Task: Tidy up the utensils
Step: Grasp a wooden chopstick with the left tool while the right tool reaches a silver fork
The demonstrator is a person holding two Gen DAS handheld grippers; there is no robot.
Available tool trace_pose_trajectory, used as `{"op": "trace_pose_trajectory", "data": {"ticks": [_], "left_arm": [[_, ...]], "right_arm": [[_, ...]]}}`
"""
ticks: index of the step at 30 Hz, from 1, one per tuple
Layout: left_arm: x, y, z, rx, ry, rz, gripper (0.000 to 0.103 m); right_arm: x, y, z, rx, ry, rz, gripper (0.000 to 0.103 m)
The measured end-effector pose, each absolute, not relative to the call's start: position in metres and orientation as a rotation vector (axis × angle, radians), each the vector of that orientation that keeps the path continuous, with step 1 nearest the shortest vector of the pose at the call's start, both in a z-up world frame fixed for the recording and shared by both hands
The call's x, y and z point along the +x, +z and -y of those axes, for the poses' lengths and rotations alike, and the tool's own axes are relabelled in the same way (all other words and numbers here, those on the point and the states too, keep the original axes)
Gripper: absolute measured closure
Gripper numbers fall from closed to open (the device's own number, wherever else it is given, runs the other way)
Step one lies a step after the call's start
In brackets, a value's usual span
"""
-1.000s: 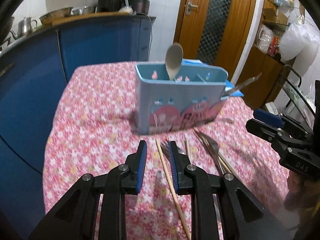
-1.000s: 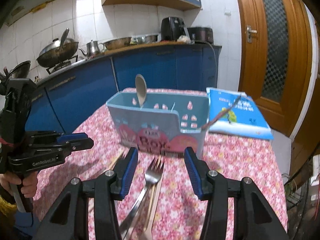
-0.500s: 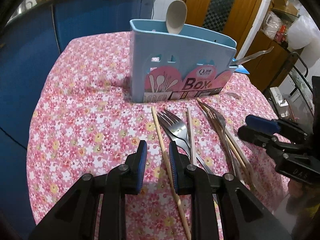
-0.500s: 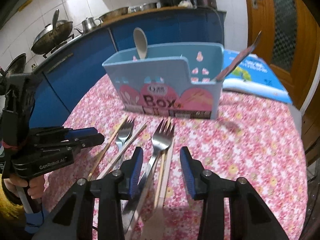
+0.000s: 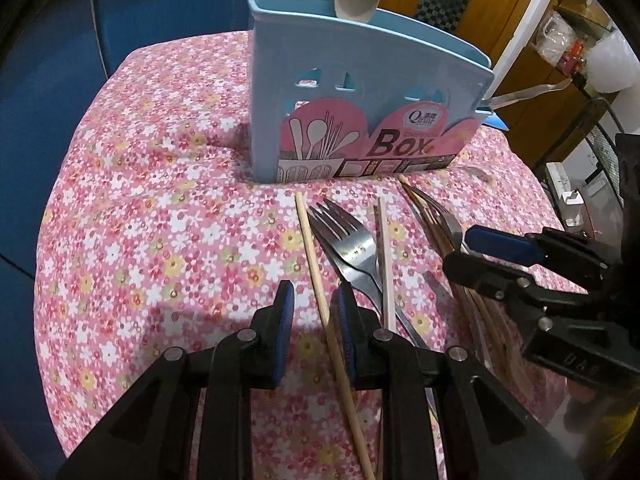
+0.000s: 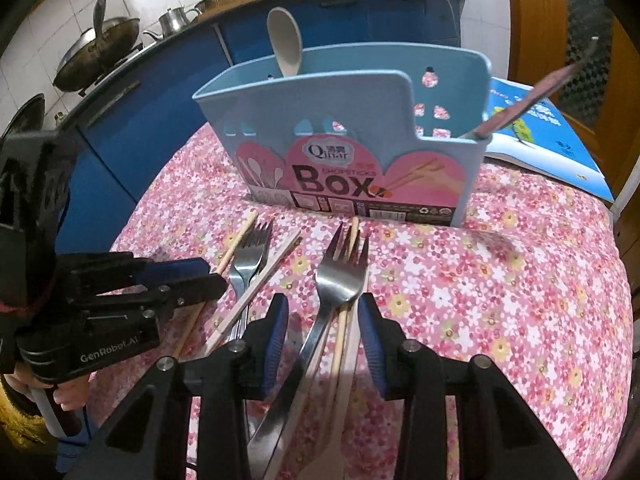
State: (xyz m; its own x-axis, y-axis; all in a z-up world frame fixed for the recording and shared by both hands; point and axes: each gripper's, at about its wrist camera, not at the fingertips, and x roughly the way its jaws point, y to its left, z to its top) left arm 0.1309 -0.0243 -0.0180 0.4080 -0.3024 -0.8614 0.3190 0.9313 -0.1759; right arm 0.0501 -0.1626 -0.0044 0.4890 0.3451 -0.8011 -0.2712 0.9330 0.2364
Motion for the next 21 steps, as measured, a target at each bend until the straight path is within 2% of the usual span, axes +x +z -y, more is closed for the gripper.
{"op": "trace_pose_trajectory", "data": {"ticks": [3, 9, 14, 21], "left_arm": [[0.137, -0.018, 0.029, 0.034, -0.388, -1.094, 0.081], [0.151, -0.018, 0.034, 0.035, -0.401, -1.112, 0.082], [0.151, -0.019, 0.034, 0.04, -0.38, -1.093, 0.095], [0.145, -0.019, 0.029, 0.032, -0.372, -1.101, 0.098]], "right_arm": [[0.056, -0.007, 0.16, 0.073, 0.373, -1.004, 0.065], [0.066, -0.009, 0.161, 0.07, 0.359, -1.007, 0.074], [0.071, -0.01, 0.164, 0.11, 0.374, -1.01, 0.074], [0.067, -0.008, 0.17, 0.17, 0.42, -1.011, 0.075]]}}
